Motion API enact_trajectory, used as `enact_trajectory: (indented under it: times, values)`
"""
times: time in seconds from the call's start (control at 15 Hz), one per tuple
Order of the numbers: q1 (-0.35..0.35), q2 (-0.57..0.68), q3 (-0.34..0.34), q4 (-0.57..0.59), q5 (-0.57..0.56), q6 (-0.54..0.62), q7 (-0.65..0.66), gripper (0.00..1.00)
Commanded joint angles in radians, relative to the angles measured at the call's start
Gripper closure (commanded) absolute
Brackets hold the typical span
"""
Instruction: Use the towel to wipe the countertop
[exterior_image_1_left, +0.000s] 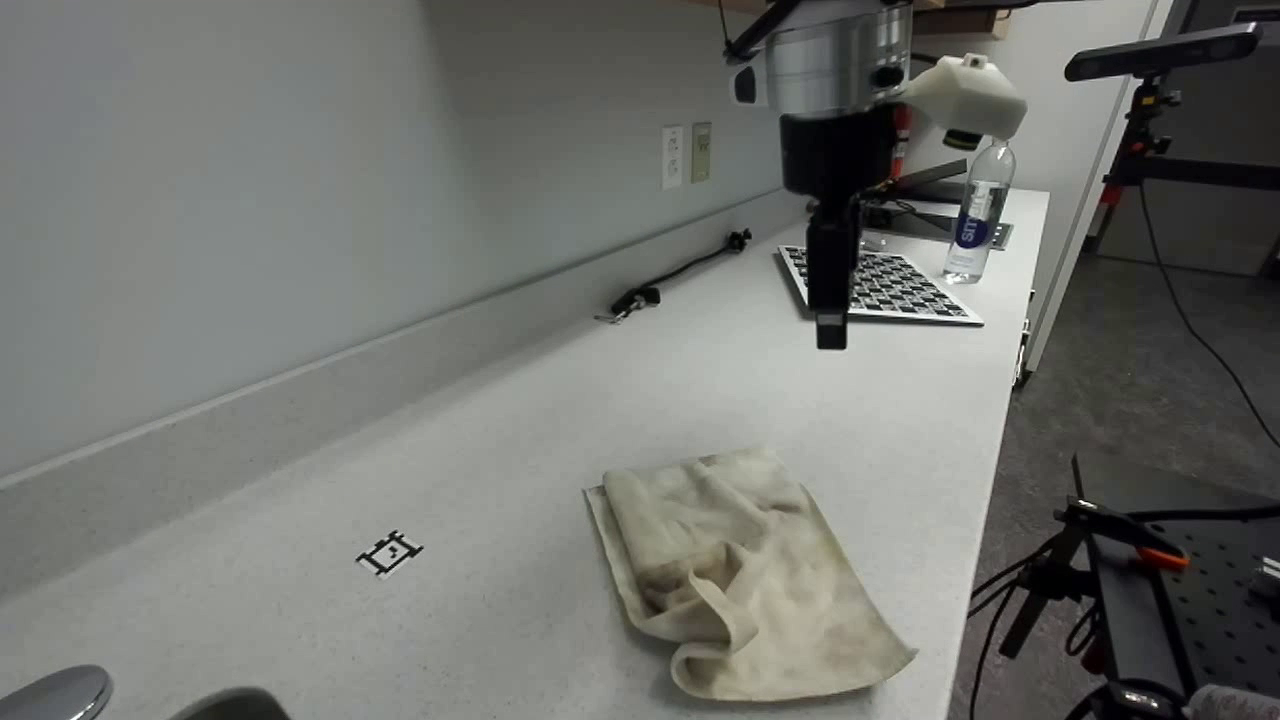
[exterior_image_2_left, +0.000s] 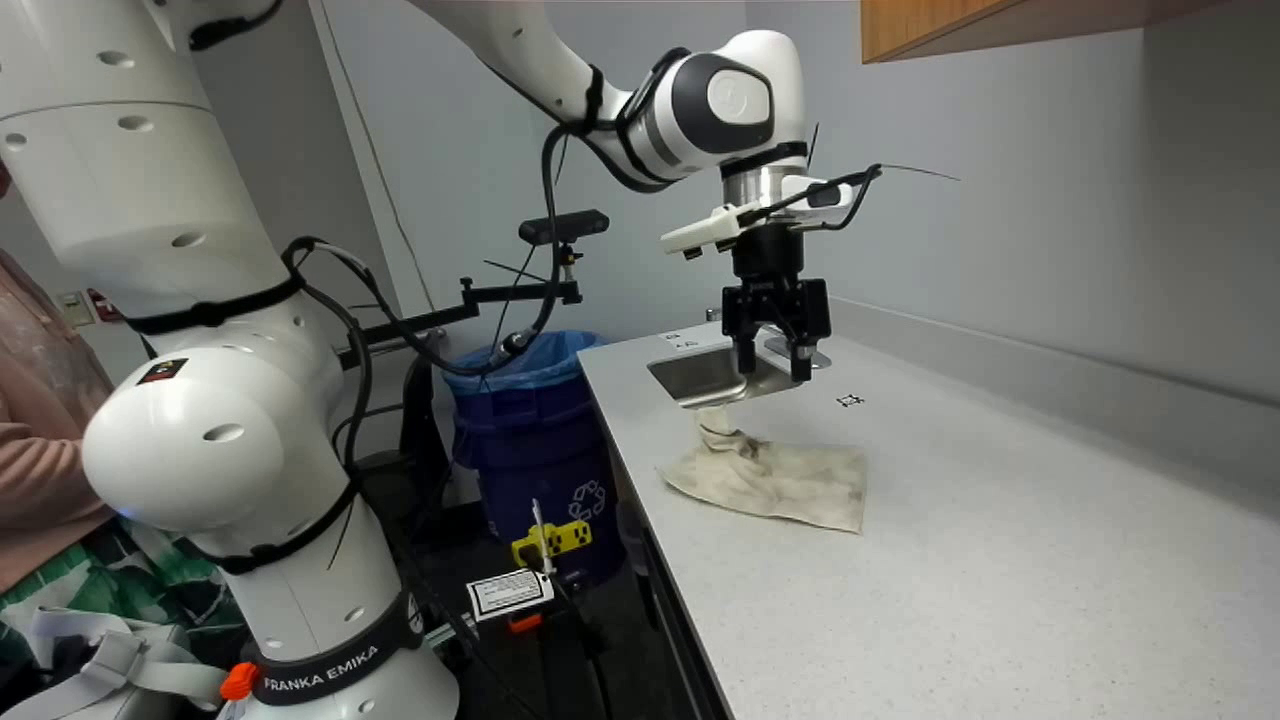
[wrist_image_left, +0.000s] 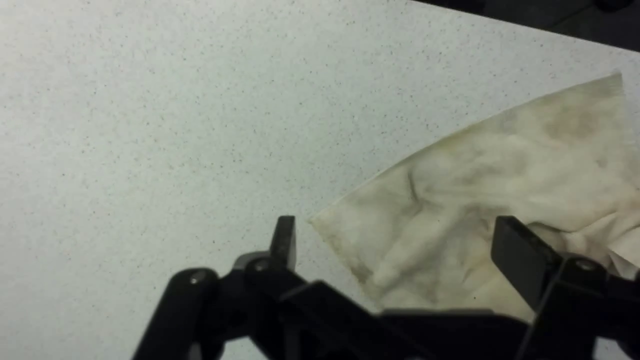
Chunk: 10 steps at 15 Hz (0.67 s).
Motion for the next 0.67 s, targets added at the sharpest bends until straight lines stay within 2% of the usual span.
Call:
enact_trajectory:
  times: [0.0,0.13,0.6]
  values:
    - [0.027,0.080,0.012,0.014,-0.078,0.056,0.083,0.00]
    - [0.027,0.063,0.002,0.003,-0.047,0.038,0.048,0.00]
    - [0.034,0.108,0.000,0.024,-0.063,0.018,0.046,0.00]
